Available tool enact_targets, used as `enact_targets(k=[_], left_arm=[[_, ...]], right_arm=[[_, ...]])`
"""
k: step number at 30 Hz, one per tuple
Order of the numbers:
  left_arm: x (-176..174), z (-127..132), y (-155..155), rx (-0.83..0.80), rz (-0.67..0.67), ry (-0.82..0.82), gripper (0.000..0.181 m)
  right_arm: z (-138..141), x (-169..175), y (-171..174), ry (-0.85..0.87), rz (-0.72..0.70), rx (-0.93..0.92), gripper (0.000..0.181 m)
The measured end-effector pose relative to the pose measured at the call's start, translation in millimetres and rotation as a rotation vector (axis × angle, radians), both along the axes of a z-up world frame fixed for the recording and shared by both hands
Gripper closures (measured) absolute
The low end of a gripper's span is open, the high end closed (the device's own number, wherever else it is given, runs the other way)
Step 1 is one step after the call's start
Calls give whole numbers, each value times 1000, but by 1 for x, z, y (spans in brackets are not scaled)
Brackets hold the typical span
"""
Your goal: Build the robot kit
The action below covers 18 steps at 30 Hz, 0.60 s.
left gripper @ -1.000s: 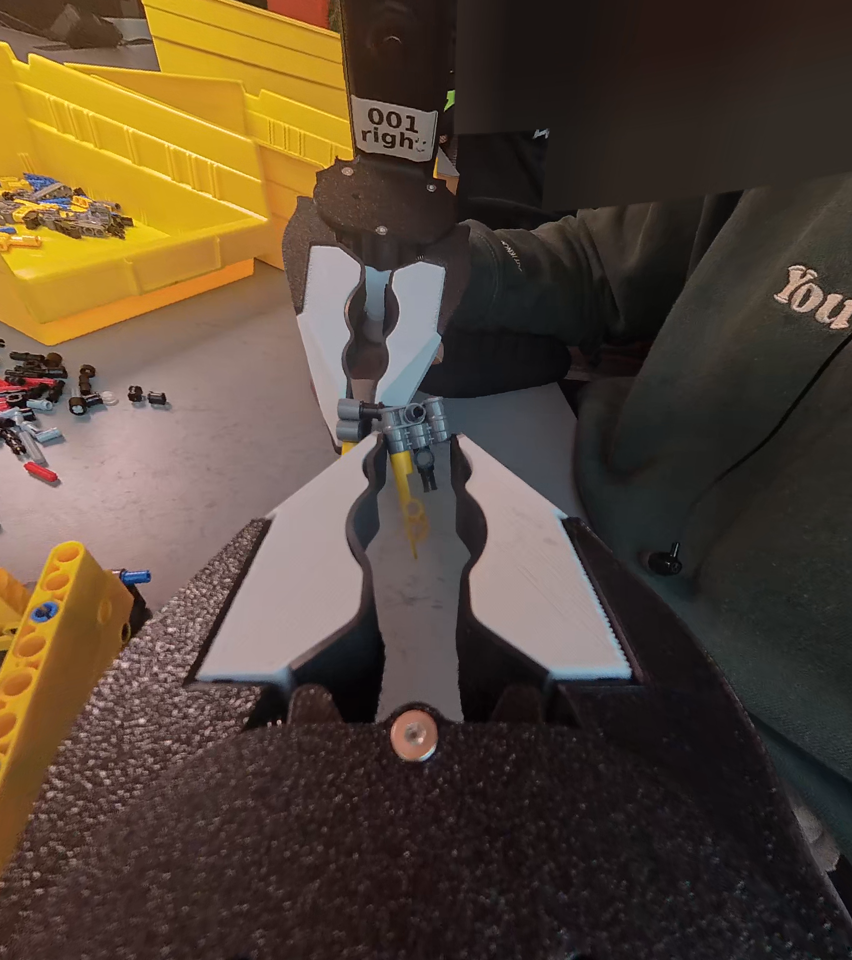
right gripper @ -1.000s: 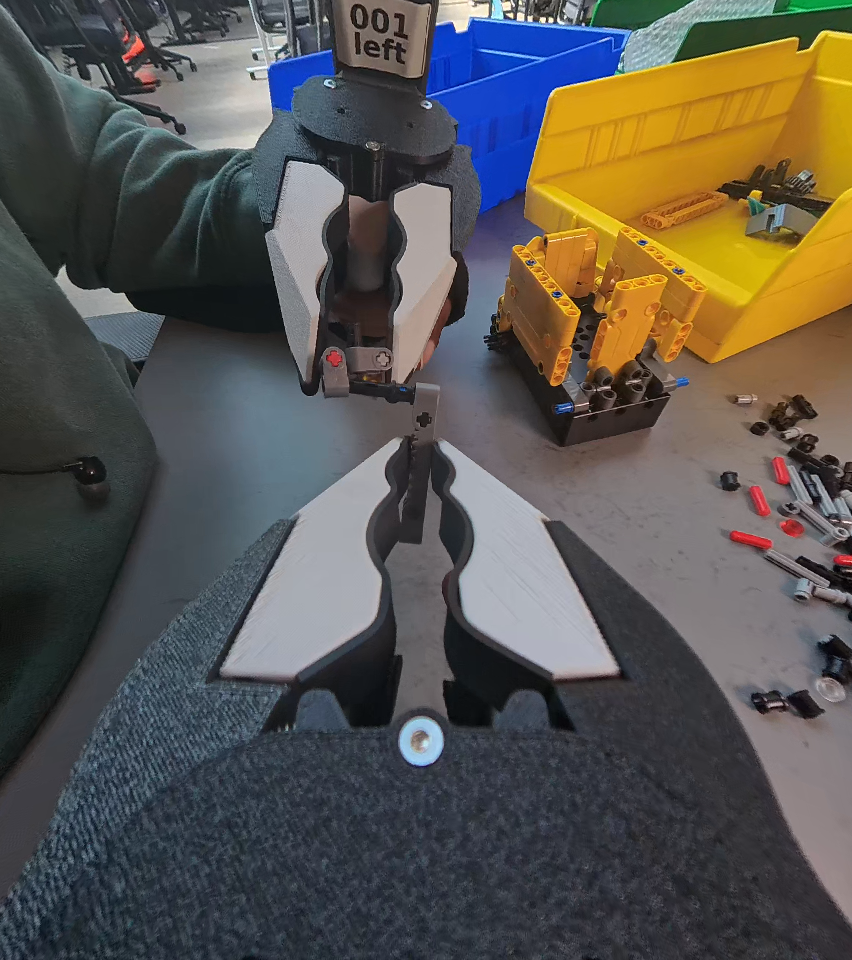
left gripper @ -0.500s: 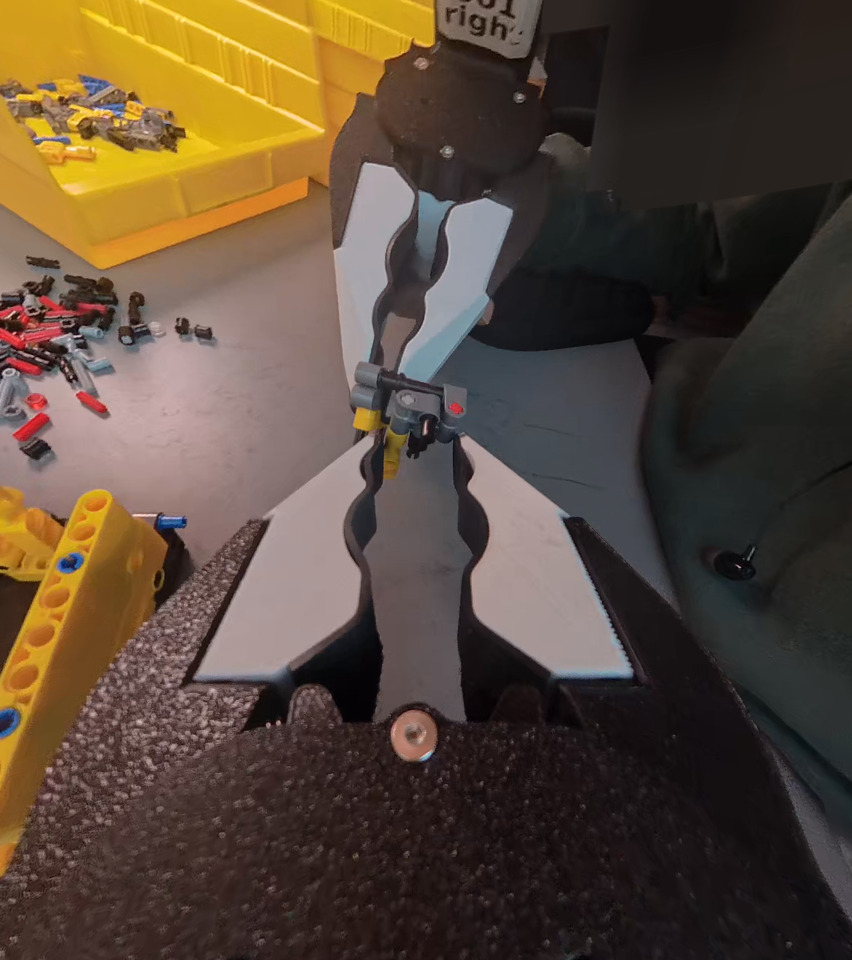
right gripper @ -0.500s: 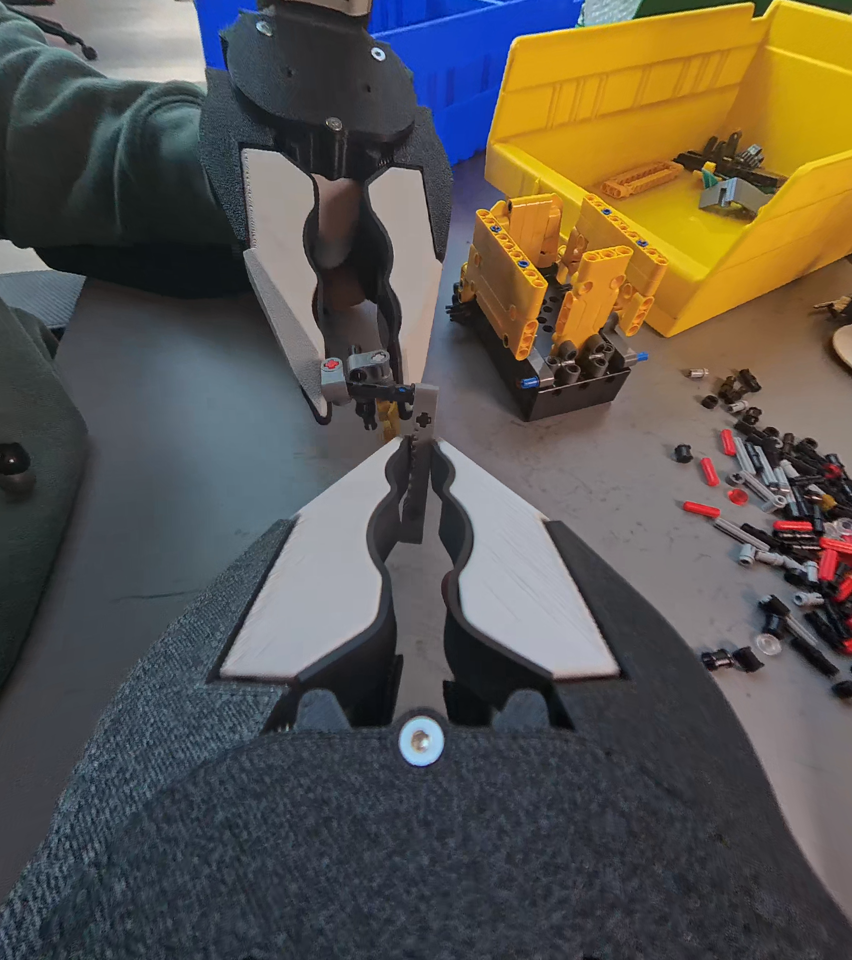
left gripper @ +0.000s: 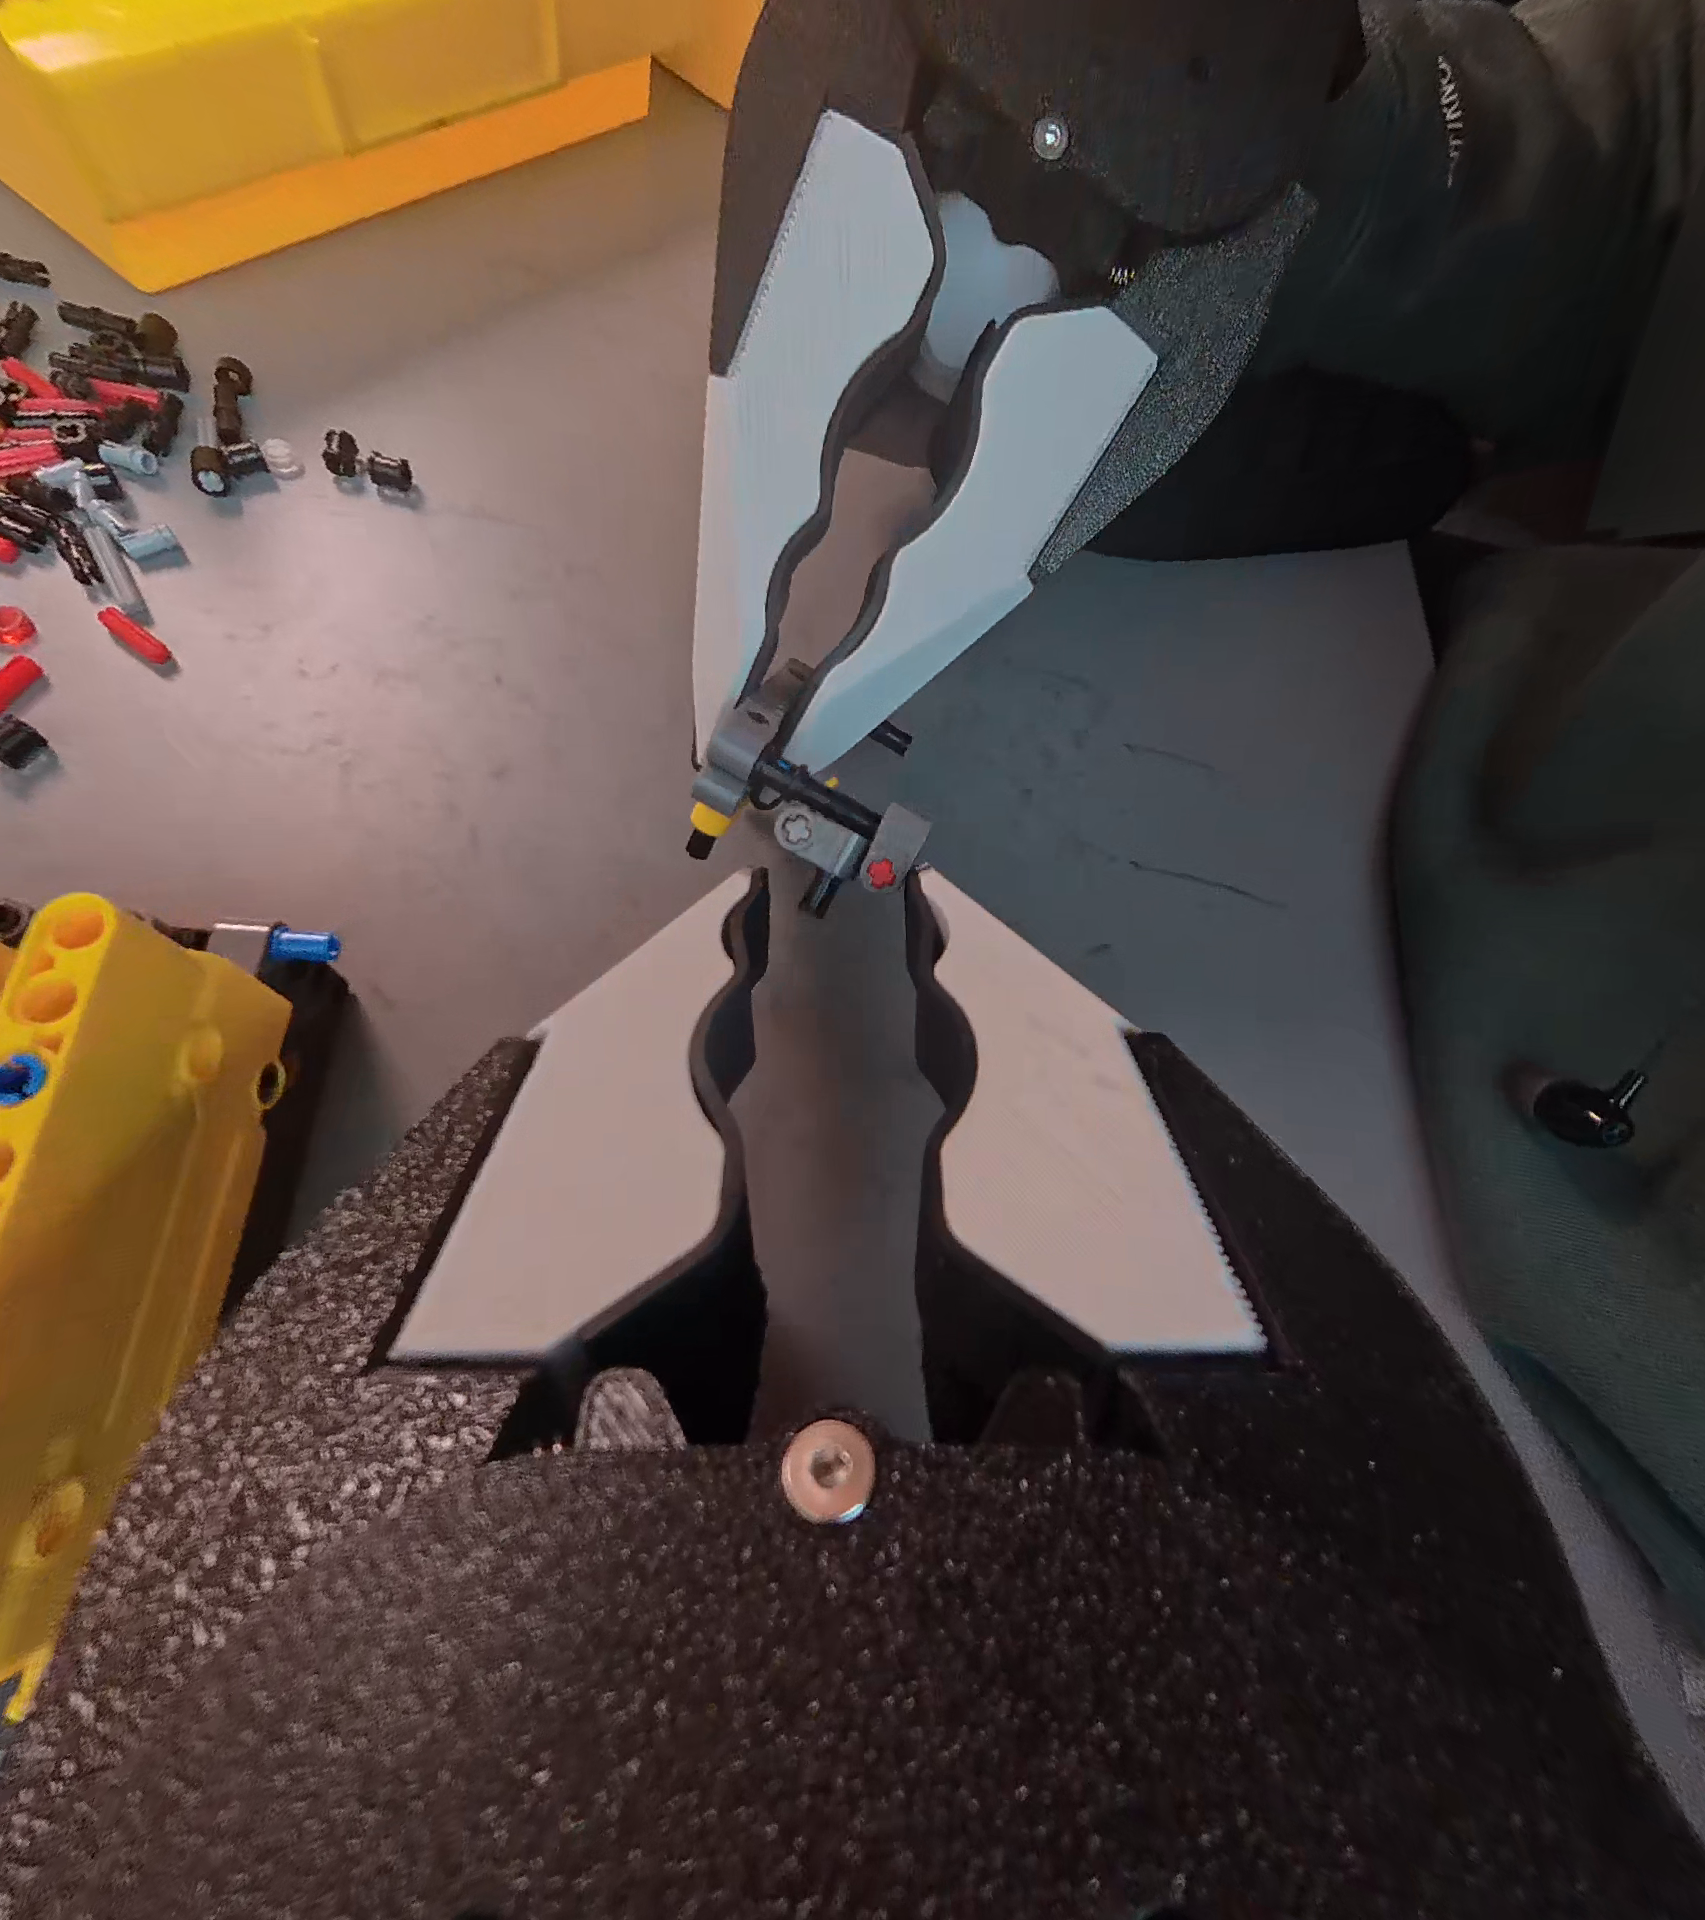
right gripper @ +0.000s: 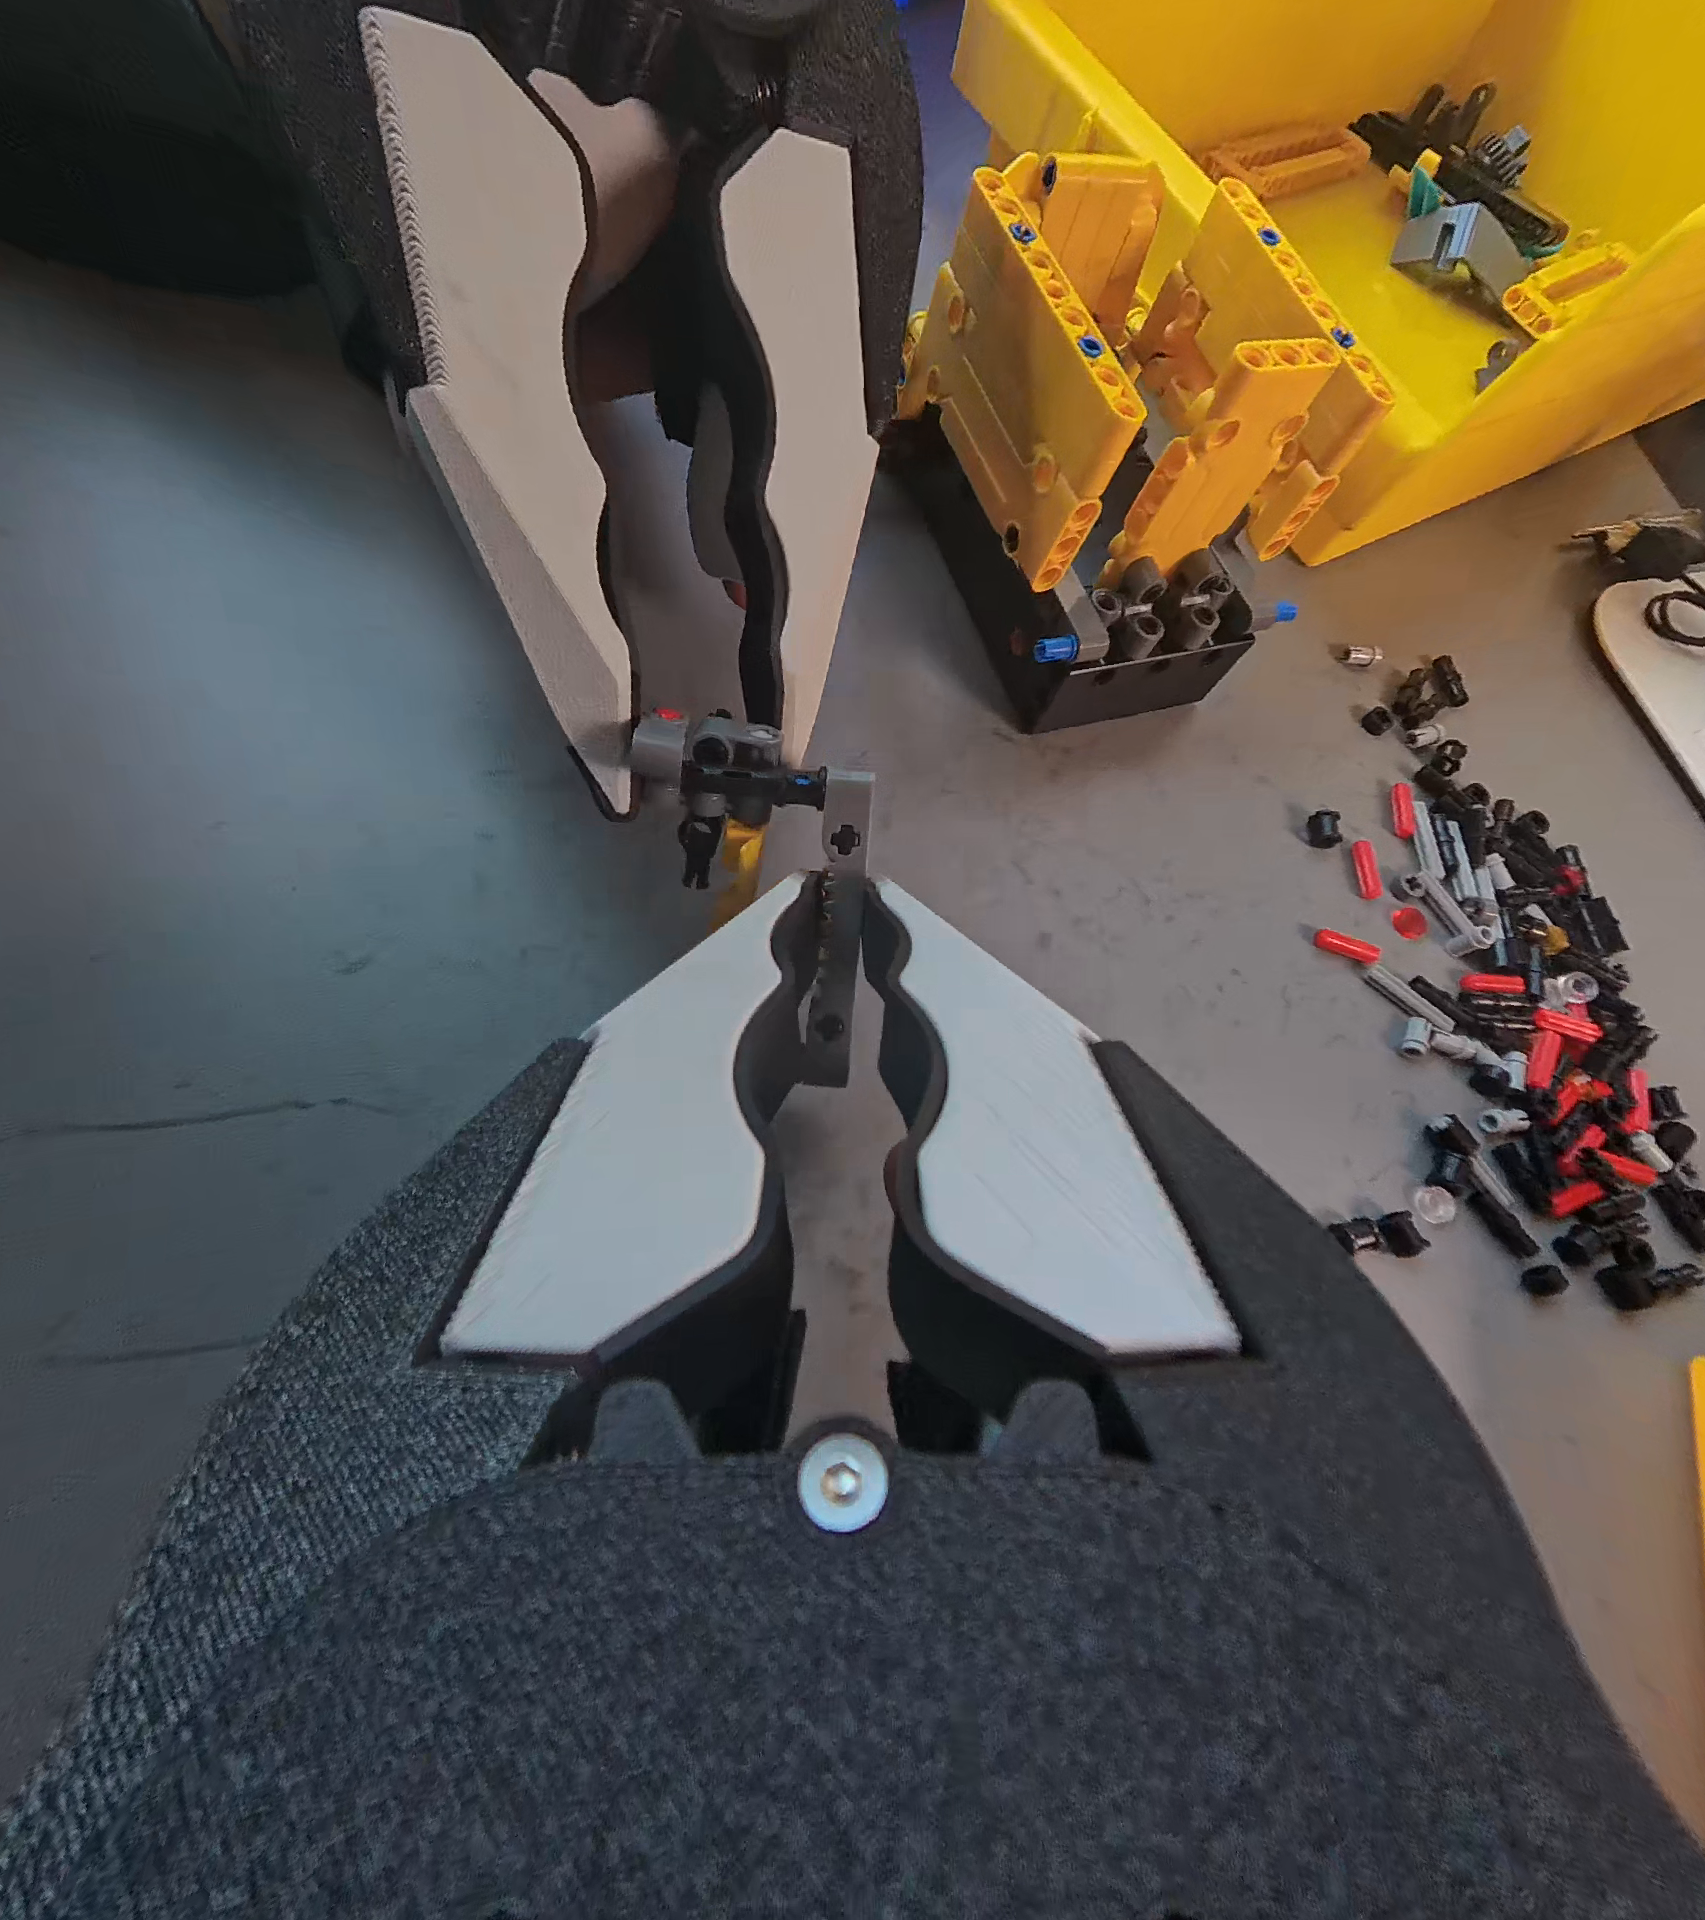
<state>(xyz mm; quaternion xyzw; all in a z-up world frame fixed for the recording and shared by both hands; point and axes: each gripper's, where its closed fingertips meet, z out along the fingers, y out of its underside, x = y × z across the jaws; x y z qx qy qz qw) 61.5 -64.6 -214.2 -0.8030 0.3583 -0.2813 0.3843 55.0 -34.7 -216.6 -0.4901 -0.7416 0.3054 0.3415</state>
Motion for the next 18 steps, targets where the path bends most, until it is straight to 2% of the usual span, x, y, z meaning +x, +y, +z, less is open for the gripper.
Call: enact_targets(k=[10,14,18], left_arm=[[-3,5,5,66,43,36,163],[-14,3,10,143,68,172,163],[-18,1,14,196,82,288,163]], right_arm=[[0,-1,9,-14,-63,-46,175],[5,-1,21,1,-122,-91,175],[-1,-5,26,-55,-142,-39,175]])
